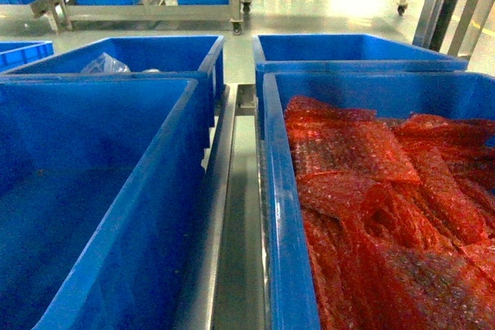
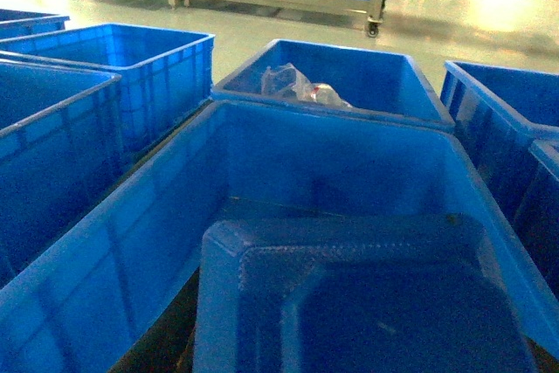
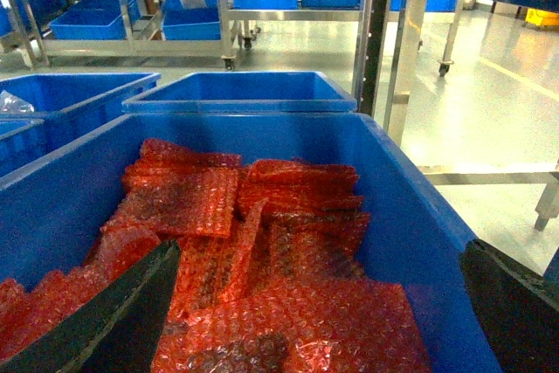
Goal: Pick blue part to blue bin on bottom shelf
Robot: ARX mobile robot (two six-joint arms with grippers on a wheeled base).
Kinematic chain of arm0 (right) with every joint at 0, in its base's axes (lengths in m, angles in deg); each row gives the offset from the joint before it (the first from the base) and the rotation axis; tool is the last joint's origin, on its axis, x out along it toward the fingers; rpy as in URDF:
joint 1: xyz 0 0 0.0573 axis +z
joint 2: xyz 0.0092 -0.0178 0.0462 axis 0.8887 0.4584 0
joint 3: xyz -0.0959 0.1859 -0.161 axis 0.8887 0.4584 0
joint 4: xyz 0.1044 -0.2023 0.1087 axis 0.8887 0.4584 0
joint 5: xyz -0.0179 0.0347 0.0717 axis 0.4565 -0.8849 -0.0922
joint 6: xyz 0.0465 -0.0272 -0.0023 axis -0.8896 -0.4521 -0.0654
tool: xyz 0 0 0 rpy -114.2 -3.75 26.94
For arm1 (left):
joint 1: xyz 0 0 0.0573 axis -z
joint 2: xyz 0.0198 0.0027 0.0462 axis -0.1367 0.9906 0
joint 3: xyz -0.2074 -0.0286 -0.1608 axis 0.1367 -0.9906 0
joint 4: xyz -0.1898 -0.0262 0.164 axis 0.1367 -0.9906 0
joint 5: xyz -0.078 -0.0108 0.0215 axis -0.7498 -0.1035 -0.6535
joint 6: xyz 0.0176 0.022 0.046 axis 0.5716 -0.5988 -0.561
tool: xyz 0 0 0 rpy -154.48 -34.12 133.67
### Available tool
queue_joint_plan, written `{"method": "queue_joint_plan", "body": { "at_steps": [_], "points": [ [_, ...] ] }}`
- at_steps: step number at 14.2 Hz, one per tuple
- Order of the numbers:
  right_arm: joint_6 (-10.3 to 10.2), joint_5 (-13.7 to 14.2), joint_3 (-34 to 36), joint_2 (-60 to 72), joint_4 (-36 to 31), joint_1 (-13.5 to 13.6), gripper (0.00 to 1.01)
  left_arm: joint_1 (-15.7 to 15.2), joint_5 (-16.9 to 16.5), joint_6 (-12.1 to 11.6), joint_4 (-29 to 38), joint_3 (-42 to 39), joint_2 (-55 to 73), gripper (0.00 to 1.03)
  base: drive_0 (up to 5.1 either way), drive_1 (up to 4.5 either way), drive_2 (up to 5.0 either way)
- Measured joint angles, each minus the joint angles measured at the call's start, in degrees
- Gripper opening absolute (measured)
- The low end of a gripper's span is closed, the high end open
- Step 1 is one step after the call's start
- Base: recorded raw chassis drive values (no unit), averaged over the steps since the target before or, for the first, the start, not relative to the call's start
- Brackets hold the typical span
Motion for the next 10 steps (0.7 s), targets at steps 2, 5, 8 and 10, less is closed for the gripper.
{"method": "queue_joint_plan", "body": {
  "at_steps": [2,5,8,10],
  "points": [
    [0.00,0.00,0.00,0.00,0.00,0.00,0.98,0.00,0.00,0.00,0.00,0.00,0.00,0.44,0.0,0.00,0.0],
    [0.00,0.00,0.00,0.00,0.00,0.00,0.98,0.00,0.28,-0.09,0.07,0.00,0.04,0.44,0.0,0.00,0.0],
    [0.00,0.00,0.00,0.00,0.02,0.00,0.98,-5.11,-2.93,-3.78,20.09,2.80,19.80,0.44,0.0,0.00,0.0],
    [0.00,0.00,0.00,0.00,0.00,0.00,0.98,-5.92,-7.04,-4.81,29.24,7.72,34.71,0.55,0.0,0.00,0.0]
  ]
}}
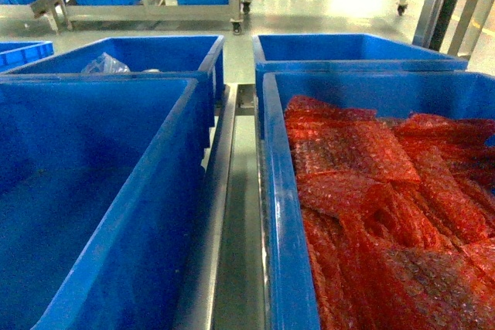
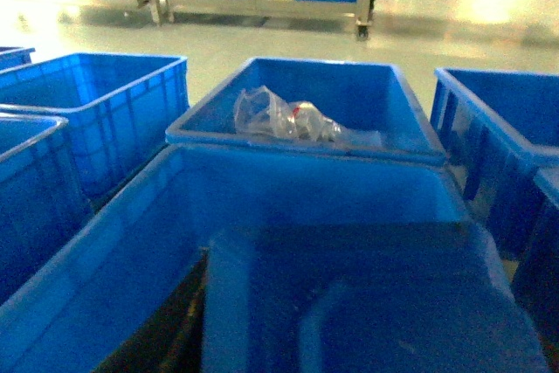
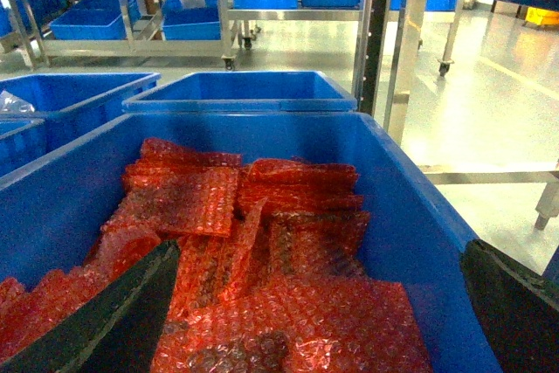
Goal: Pick blue part to blue bin on bottom shelf
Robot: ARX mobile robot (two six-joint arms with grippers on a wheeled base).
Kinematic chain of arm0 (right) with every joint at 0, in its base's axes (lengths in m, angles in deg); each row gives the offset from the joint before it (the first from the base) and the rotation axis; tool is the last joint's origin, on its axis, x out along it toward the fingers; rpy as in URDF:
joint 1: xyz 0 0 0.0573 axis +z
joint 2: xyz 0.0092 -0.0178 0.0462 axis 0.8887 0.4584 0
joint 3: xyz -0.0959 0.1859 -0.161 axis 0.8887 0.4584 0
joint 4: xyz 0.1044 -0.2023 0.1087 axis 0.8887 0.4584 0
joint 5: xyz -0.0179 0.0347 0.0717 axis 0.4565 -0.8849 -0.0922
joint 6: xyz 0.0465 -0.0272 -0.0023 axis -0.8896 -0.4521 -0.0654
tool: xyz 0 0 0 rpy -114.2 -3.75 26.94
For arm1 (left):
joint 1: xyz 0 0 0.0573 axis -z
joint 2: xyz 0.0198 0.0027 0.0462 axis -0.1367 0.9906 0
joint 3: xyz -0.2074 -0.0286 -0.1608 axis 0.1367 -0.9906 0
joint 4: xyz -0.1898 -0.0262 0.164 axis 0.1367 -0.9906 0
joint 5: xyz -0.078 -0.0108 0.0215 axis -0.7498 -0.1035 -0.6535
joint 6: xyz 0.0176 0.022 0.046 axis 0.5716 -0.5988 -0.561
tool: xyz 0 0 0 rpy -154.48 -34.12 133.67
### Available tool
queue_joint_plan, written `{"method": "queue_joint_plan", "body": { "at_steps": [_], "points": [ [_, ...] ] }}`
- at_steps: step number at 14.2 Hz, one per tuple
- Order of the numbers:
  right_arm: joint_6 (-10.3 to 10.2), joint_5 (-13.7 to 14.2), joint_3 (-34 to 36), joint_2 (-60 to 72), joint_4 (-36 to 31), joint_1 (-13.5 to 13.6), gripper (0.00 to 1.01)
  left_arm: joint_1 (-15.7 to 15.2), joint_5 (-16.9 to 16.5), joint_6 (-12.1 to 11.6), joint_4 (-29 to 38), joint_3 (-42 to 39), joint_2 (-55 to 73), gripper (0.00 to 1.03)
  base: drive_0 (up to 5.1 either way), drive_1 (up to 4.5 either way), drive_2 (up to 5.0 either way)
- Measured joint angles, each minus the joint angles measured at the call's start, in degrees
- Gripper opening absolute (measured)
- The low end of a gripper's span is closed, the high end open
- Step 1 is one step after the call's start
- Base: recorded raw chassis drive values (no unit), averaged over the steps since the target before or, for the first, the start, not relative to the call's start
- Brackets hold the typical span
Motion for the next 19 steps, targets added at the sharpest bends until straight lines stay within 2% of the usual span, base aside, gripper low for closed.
{"method": "queue_joint_plan", "body": {
  "at_steps": [4,6,7,8,9,10,13,14,15,16,17,19],
  "points": [
    [0.00,0.00,0.00,0.00,0.00,0.00,0.98,-0.04,0.09,-0.02,-0.22,-0.26,0.44,1.00,0.0,0.00,0.0],
    [0.00,0.00,0.00,0.00,0.00,0.00,0.98,-0.22,-0.55,-0.22,0.79,-0.42,0.44,0.97,0.0,0.00,0.0],
    [0.00,0.00,0.00,0.00,0.00,0.00,0.98,-2.93,-8.63,-1.70,8.83,-3.56,-0.57,0.86,0.0,0.00,0.0],
    [0.00,0.00,0.00,0.00,0.02,0.00,0.98,-5.14,-14.14,-2.60,11.06,-7.26,-3.61,0.73,0.0,0.00,0.0],
    [0.00,0.00,0.00,0.00,0.02,0.00,0.98,-7.02,-17.27,-2.99,10.86,-10.40,-6.38,0.59,0.0,0.00,0.0],
    [0.00,0.00,0.00,0.00,0.00,0.00,0.98,-8.41,-18.95,-3.02,10.45,-12.37,-8.31,0.47,0.0,0.00,0.0],
    [0.00,0.00,0.00,0.00,0.00,0.00,0.98,-11.80,-22.53,-3.02,8.13,-16.76,-15.28,0.08,0.0,0.00,0.0],
    [0.00,0.00,0.00,0.00,0.00,0.00,0.98,-12.83,-23.43,-3.06,6.86,-18.16,-17.70,0.02,0.0,0.00,0.0],
    [0.00,0.00,0.00,0.00,0.00,0.00,0.98,-13.66,-24.35,-3.06,5.55,-19.19,-20.00,0.02,0.0,0.00,0.0],
    [0.00,0.00,0.00,0.00,0.00,0.00,0.98,-16.48,-28.30,-3.13,4.11,-20.00,-22.34,0.02,0.0,0.00,0.0],
    [0.00,0.07,0.00,0.00,0.04,0.00,0.98,-19.34,-29.46,-3.15,2.67,-20.79,-24.57,0.02,0.0,0.00,0.0],
    [0.00,0.00,0.00,0.00,-0.02,0.00,0.98,-19.10,-30.14,-3.17,-0.31,-21.88,-28.81,0.02,0.0,0.00,0.0]
  ]
}}
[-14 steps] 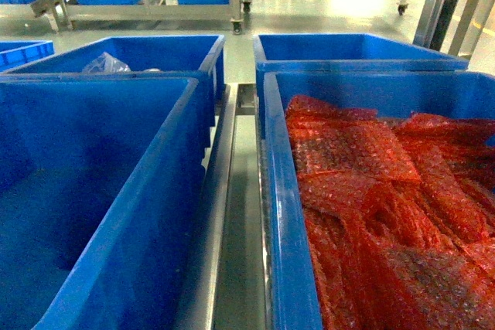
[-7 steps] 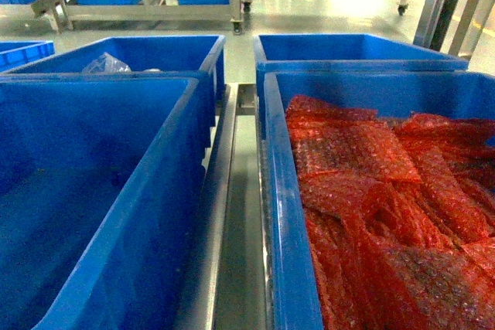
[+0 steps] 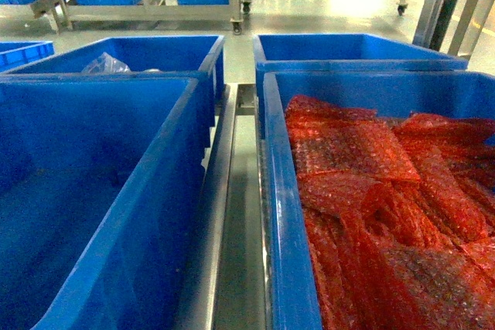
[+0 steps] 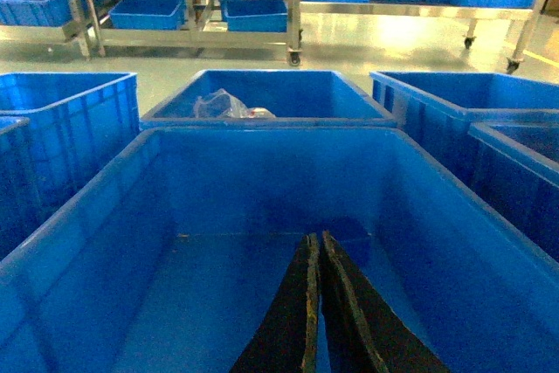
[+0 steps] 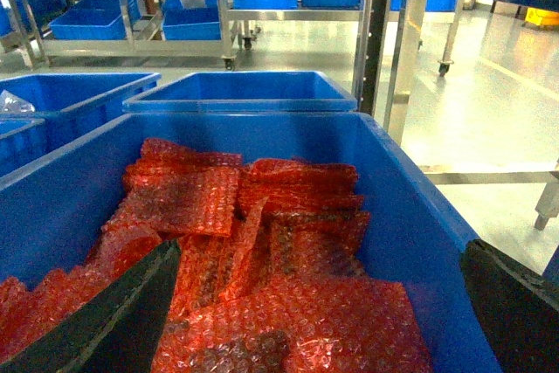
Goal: Pick blue part to blue bin on bottom shelf
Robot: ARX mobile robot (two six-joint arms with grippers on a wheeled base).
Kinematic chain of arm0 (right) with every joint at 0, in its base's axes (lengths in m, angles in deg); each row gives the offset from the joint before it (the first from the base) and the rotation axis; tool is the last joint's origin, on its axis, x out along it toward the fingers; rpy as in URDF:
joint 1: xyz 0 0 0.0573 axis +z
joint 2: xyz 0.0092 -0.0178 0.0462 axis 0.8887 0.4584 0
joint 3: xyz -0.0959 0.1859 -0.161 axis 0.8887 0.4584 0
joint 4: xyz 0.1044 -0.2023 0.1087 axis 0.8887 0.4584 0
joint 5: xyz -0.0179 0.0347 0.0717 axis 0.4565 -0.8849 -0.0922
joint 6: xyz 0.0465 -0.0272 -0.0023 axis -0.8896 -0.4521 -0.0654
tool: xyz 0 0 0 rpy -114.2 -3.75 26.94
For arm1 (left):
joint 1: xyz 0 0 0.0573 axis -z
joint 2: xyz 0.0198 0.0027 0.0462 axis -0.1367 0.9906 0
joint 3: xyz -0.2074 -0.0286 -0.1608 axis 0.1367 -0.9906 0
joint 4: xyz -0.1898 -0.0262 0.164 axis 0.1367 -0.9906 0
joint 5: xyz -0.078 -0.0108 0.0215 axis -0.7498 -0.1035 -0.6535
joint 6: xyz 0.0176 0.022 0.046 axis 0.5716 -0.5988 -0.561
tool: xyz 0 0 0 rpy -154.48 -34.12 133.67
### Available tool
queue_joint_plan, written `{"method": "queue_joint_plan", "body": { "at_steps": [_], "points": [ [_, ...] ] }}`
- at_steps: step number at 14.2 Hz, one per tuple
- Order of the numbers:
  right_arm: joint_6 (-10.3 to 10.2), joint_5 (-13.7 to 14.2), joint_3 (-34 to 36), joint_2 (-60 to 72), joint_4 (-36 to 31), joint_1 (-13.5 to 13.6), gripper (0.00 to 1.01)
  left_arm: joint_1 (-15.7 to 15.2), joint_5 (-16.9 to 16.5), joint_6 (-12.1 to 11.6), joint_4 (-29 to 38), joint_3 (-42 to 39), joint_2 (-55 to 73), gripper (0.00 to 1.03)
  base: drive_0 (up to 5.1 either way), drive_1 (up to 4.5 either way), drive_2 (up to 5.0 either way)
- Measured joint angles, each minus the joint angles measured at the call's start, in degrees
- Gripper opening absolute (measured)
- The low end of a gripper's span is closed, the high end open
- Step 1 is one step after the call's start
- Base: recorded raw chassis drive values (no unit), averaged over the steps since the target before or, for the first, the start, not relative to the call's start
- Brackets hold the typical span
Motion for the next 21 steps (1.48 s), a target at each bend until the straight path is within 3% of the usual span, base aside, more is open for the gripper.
{"method": "queue_joint_plan", "body": {
  "at_steps": [2,8,18,19,21],
  "points": [
    [0.00,0.00,0.00,0.00,0.02,0.00,0.98,-0.04,-0.02,-0.02,0.09,-2.12,-2.82,0.02,0.0,0.00,0.0],
    [0.00,0.00,0.00,0.00,0.02,0.00,0.98,-0.04,0.02,-0.02,-10.10,-2.12,-13.33,0.02,0.0,0.00,0.0],
    [0.00,0.00,0.00,0.00,0.02,0.00,0.98,-0.04,0.02,-0.02,-16.24,-2.12,-19.43,0.02,0.0,0.00,0.0],
    [-0.02,0.02,0.00,0.00,0.04,0.00,0.98,-0.04,-0.17,-0.04,-25.77,-2.08,-25.59,0.02,0.0,0.00,0.0],
    [0.00,-0.02,0.00,0.00,-0.04,0.00,0.98,-0.04,0.20,-0.07,-25.42,-1.77,-28.61,0.02,0.0,0.00,0.0]
  ]
}}
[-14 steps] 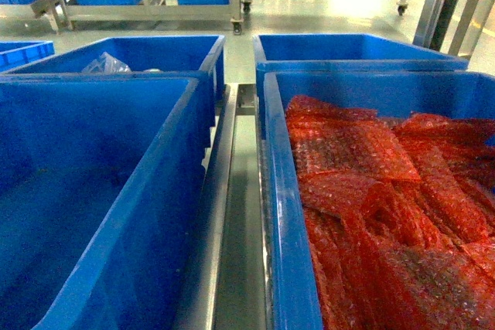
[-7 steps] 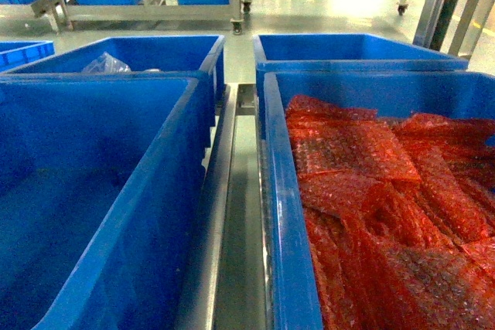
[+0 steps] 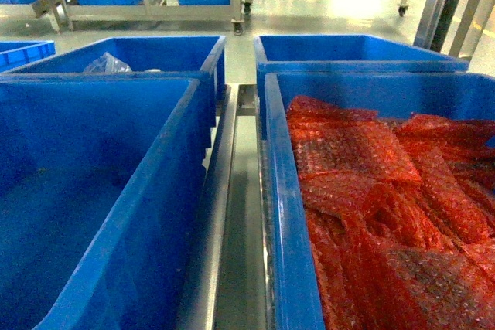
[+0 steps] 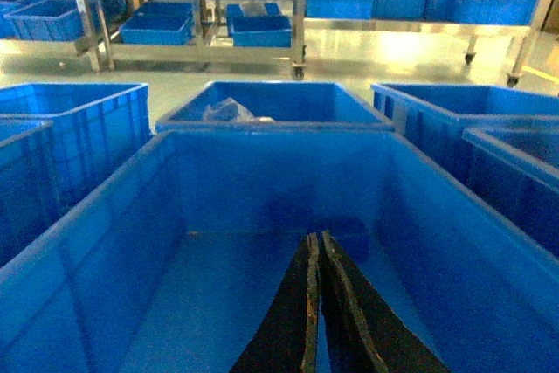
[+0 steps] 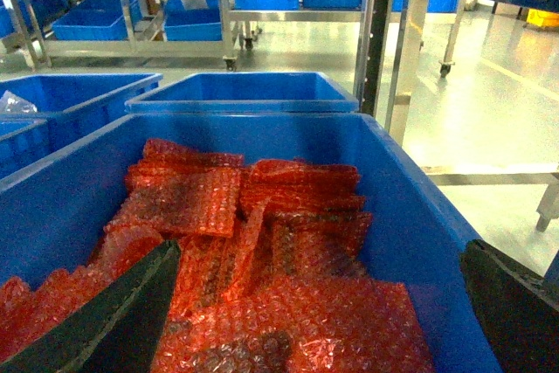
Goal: Pick blue part to blue bin on bottom shelf
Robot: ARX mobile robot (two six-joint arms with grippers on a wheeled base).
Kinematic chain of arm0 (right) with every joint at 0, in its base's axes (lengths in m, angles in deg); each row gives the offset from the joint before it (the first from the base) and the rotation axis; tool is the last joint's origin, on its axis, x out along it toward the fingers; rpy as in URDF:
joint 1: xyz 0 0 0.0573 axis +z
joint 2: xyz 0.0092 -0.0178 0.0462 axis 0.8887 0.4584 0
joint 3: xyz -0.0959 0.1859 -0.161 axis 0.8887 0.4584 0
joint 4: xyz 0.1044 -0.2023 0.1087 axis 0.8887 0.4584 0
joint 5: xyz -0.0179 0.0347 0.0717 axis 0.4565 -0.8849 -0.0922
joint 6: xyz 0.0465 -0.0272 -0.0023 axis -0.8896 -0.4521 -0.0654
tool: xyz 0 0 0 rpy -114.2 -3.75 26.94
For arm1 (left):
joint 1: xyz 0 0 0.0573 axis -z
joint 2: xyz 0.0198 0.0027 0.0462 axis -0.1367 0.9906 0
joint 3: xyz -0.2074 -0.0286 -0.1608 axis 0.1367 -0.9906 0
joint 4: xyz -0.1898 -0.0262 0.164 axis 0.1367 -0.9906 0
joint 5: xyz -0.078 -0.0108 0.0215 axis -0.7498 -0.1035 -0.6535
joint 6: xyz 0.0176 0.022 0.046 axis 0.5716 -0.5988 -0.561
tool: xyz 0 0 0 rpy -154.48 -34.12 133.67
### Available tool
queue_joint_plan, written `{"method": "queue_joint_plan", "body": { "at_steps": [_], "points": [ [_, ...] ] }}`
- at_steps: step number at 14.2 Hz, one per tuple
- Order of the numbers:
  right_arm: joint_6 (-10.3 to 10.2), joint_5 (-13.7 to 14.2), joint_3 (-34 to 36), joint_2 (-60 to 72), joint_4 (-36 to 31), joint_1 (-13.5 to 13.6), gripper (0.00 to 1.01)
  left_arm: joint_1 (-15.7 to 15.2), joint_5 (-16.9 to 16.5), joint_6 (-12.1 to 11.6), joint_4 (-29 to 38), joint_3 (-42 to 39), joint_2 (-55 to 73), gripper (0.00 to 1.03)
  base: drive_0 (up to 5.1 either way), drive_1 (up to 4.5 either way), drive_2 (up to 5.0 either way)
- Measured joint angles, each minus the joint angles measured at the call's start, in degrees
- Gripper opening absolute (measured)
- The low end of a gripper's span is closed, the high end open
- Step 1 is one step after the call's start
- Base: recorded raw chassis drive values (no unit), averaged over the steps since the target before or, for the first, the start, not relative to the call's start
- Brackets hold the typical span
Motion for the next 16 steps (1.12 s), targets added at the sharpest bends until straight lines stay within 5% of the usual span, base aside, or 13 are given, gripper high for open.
{"method": "queue_joint_plan", "body": {
  "at_steps": [5,13,16],
  "points": [
    [0.00,0.02,0.00,0.00,0.04,0.00,0.98,0.00,-0.15,0.00,-0.76,-0.31,-0.02,0.07,0.0,0.00,0.0],
    [0.00,0.02,0.00,0.00,0.07,0.00,0.98,0.00,-0.17,-0.04,-0.76,-0.31,-0.02,1.00,0.0,0.00,0.0],
    [0.00,0.02,0.00,0.00,0.04,0.00,0.98,0.00,-0.17,-0.04,-0.76,-0.31,-0.02,0.98,0.0,0.00,0.0]
  ]
}}
